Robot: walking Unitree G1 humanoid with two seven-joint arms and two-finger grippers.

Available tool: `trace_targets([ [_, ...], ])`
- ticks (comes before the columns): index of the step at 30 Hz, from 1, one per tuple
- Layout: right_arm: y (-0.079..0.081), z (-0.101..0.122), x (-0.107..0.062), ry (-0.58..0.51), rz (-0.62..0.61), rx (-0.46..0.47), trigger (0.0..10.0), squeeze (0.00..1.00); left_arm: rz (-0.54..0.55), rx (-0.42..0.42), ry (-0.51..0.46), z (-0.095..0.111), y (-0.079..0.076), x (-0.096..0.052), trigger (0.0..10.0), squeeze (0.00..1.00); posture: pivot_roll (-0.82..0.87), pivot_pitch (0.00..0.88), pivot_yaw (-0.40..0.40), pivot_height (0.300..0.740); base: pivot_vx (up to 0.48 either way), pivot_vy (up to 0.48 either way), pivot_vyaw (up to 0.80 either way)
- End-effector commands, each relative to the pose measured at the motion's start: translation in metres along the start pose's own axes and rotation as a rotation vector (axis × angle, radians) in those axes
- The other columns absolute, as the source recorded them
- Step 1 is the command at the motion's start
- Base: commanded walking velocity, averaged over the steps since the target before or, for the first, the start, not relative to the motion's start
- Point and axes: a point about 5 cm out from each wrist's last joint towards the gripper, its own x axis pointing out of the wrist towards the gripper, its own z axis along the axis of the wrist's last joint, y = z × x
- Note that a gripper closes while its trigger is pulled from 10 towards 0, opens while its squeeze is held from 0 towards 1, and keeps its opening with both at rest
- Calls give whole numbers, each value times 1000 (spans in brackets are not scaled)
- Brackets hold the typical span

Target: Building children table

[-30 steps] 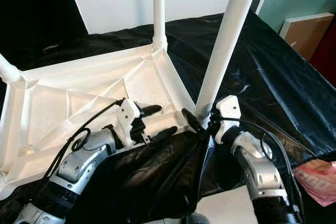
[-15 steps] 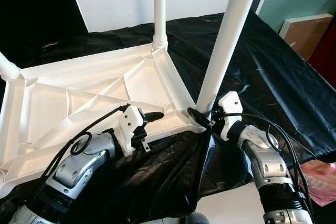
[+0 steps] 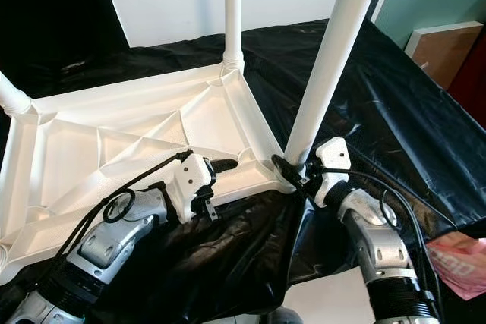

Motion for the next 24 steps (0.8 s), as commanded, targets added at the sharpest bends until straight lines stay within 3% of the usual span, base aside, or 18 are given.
trace_targets([
  [1, 3, -8, -4, 21, -71, 27, 10000, 0, -106, 15, 16, -3, -7, 0, 10000, 0, -33, 96, -23, 740, 0, 0, 0],
  [3, 9, -12, -3, 23, -202, 41, 10000, 0, -93, 6, 1, -1, -5, 1, 10000, 0, -30, 98, -19, 740, 0, 0, 0],
  [7, 11, -14, -3, 27, -244, 49, 10000, 0, -89, 2, -6, 0, -5, 1, 10000, 0, -29, 97, -19, 740, 0, 0, 0],
  [8, 13, -16, -3, 25, -300, 56, 10000, 0, -84, 4, -9, 1, -4, 1, 10000, 0, -26, 98, -19, 740, 0, 0, 0],
  [9, 26, -19, 1, 33, -438, 99, 10000, 0, -74, 10, -7, 1, -2, 0, 10000, 0, -26, 98, -13, 740, 0, 0, 0],
  [14, 31, -20, 3, 43, -484, 114, 10000, 0, -72, 12, -7, 0, -2, 0, 10000, 0, -28, 98, -11, 740, 0, 0, 0],
  [16, 30, -24, 4, 66, -590, 121, 10000, 0, -59, 13, -6, 0, 1, 0, 10000, 0, -26, 101, -12, 740, 0, 0, 0],
  [24, 33, -25, 6, 96, -739, 104, 10000, 0, -31, 14, -3, -1, 4, 0, 10000, 0, -19, 108, -13, 740, 0, 0, 0],
])
